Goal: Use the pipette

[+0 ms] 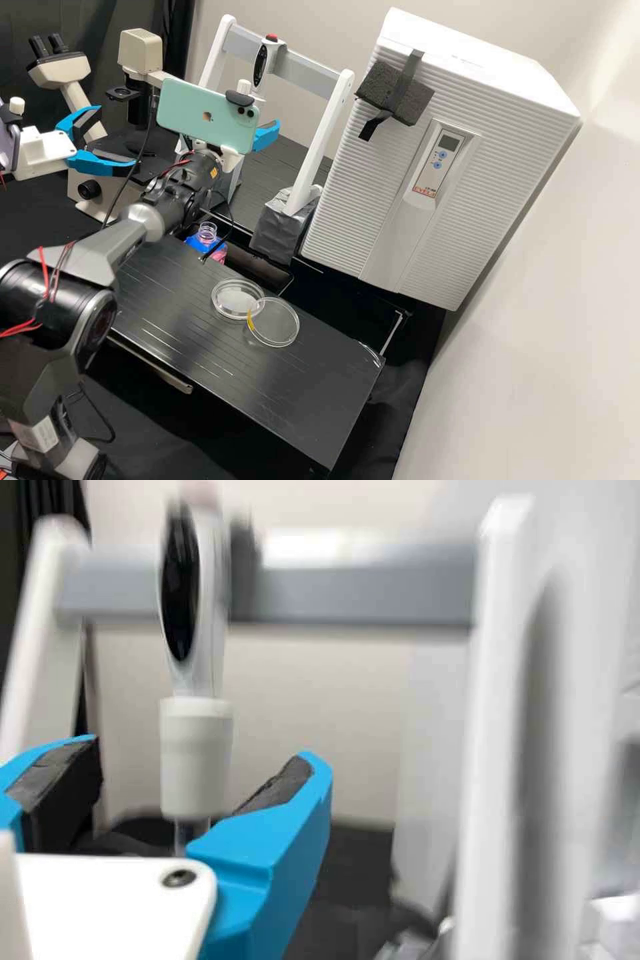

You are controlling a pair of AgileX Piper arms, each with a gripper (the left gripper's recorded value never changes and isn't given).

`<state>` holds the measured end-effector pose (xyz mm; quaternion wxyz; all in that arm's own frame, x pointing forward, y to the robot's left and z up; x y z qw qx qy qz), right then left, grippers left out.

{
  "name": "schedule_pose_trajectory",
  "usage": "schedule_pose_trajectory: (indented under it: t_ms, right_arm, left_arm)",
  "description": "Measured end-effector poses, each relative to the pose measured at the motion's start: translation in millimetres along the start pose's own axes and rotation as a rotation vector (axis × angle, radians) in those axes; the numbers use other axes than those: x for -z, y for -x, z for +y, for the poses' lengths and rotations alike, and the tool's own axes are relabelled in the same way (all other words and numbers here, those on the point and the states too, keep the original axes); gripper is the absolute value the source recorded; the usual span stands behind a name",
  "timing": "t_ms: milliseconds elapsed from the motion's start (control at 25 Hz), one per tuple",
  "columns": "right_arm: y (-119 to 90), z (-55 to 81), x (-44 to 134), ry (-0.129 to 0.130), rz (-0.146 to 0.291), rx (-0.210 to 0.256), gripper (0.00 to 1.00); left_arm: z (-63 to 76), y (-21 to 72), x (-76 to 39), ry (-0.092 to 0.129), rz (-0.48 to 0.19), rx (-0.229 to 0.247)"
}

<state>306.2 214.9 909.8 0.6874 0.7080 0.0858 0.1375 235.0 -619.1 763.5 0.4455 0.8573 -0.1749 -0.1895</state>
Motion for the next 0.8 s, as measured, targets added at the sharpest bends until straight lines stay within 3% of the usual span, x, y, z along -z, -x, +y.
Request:
schedule_pose_trajectory:
  t_ms: [120,160,280,360,440,520,600,720,800]
  right_arm:
    - [26,6.8,6.2,-0.003,0.073,-0.1,1.0]
    - [38,8.8,6.4,0.006,0.099,-0.164,1.0]
    - [58,8.2,-0.6,-0.001,0.095,-0.256,1.0]
    - [73,3.8,-12.9,-0.01,0.083,-0.311,1.0]
    - [80,1.3,-24.4,0.009,0.071,-0.338,1.0]
    - [89,0.3,-39.3,-0.003,0.045,-0.366,1.0]
    - [96,0.2,-49.2,-0.034,0.045,-0.397,1.0]
    - [105,0.3,-59.9,-0.047,0.047,-0.439,1.0]
    - [111,-0.7,-66.8,-0.055,0.043,-0.443,1.0]
  left_arm:
    - [-2.1,7.6,-1.2,-0.008,0.02,-0.019]
    - [-3.7,11.4,-1.4,-0.011,0.032,-0.035]
    - [-7.5,20.1,-0.3,-0.013,0.05,-0.049]
    - [-12.8,31.2,-0.2,-0.025,0.048,-0.084]
    - [-16.4,39.9,2.6,-0.035,0.054,-0.101]
    - [-21.7,47.1,5.4,-0.036,0.066,-0.079]
    - [-25.6,50.8,8.0,-0.028,0.089,-0.062]
    - [-29.5,54.5,11.7,-0.02,0.118,-0.043]
    - [-30.1,55.1,12.8,-0.016,0.128,-0.04]
